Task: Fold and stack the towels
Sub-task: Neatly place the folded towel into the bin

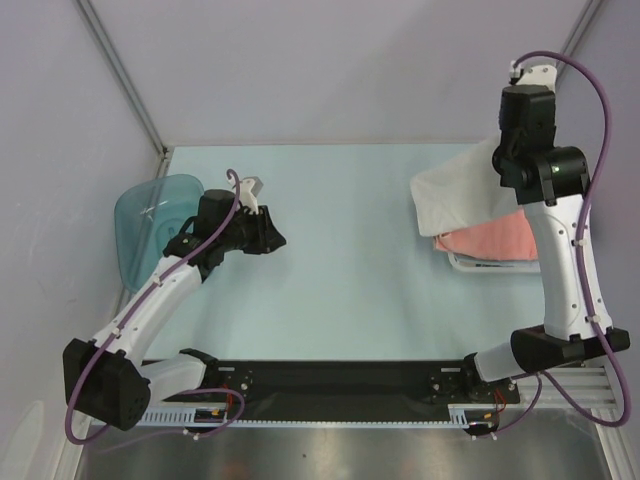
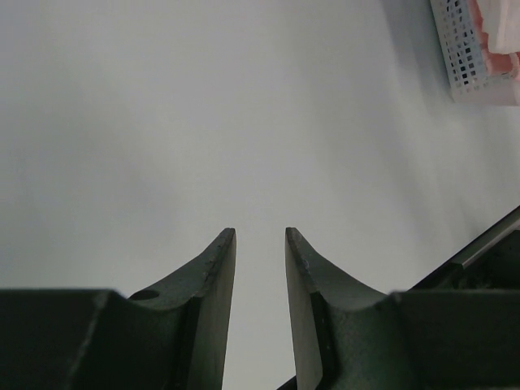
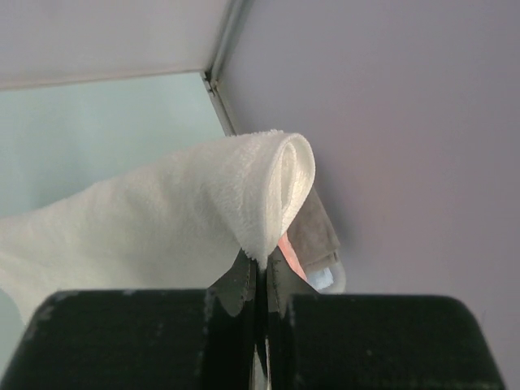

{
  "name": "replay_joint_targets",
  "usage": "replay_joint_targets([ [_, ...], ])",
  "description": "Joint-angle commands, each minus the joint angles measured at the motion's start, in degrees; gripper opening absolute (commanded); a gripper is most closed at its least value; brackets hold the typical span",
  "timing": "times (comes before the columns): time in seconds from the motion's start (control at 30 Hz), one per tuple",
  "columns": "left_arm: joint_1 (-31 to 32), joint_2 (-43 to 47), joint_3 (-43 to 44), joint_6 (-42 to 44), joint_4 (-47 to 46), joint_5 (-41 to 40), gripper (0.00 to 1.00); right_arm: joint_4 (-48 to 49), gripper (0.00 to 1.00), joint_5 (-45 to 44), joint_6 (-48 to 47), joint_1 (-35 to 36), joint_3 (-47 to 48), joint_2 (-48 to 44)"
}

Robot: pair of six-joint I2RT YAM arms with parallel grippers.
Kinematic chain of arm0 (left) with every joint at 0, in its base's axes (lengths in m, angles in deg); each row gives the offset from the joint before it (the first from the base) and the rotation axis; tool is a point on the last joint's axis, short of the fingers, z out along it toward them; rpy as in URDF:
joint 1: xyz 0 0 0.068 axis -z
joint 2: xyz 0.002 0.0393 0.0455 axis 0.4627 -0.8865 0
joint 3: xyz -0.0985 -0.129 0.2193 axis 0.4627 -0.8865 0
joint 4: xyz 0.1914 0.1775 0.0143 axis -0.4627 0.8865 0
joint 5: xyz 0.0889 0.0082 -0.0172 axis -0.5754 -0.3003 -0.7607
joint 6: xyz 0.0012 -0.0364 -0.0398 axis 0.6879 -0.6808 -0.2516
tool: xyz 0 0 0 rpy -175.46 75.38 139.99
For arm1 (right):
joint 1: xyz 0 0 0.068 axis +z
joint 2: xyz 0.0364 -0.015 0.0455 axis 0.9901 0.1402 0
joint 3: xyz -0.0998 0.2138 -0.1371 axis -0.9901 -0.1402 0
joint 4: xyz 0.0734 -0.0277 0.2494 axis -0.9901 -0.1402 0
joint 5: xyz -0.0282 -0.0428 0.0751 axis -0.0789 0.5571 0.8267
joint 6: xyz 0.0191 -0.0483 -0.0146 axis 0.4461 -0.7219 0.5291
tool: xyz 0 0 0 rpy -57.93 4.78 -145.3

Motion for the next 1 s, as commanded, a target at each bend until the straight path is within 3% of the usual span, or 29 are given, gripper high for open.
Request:
replay_joint_targets([
  [0.0,-0.4,-0.3,-0.3,0.6,-2.3,1.7,0.36,6.2,0.00,5.3,1.2,-5.1,-7.9,-4.2],
  [0.23,0.1,-0.5,-0.8,0.4,-2.6,2.2,0.36,19.5,0.01,10.2,7.0,-20.6,-28.1,-6.9],
  [0.33,0.4,-0.5,-1.0,0.4,-2.8,2.4,0.37,23.8,0.15,7.4,11.8,-24.5,-35.8,-6.2],
  [0.4,0.5,-0.2,-1.2,0.3,-3.2,2.6,0.38,27.1,0.20,9.3,14.1,-27.2,-39.9,-5.6],
  [0.43,0.5,-0.2,-1.2,0.3,-3.2,2.7,0.38,27.7,0.25,9.8,15.2,-28.1,-41.2,-5.5],
  [0.47,0.5,-0.2,-1.2,0.3,-3.3,2.8,0.38,28.3,0.41,10.2,16.0,-29.3,-43.3,-4.8],
  [0.53,0.6,-0.1,-1.3,0.3,-3.3,2.9,0.39,28.9,0.57,11.1,17.1,-29.9,-44.5,-4.4],
  [0.57,0.6,0.0,-1.3,0.4,-3.3,2.7,0.39,29.1,0.73,11.1,17.4,-29.9,-44.8,-4.1],
  [0.6,0.6,0.0,-1.3,0.4,-3.4,2.6,0.40,28.7,0.80,11.5,17.8,-29.9,-44.6,-4.4],
  [0.63,0.6,0.1,-1.3,0.5,-3.3,2.5,0.40,28.5,0.95,11.8,18.4,-29.9,-44.5,-4.7],
  [0.67,0.6,0.3,-1.3,0.5,-3.4,2.4,0.40,28.5,1.00,13.1,18.6,-29.9,-44.4,-5.0],
  [0.8,0.6,0.6,-1.1,0.7,-3.3,2.0,0.41,26.5,1.00,19.7,21.1,-28.9,-41.6,-7.0],
  [0.97,0.5,1.3,-1.0,1.0,-3.0,1.2,0.42,28.1,1.00,21.5,23.0,-19.3,-39.7,-10.2],
])
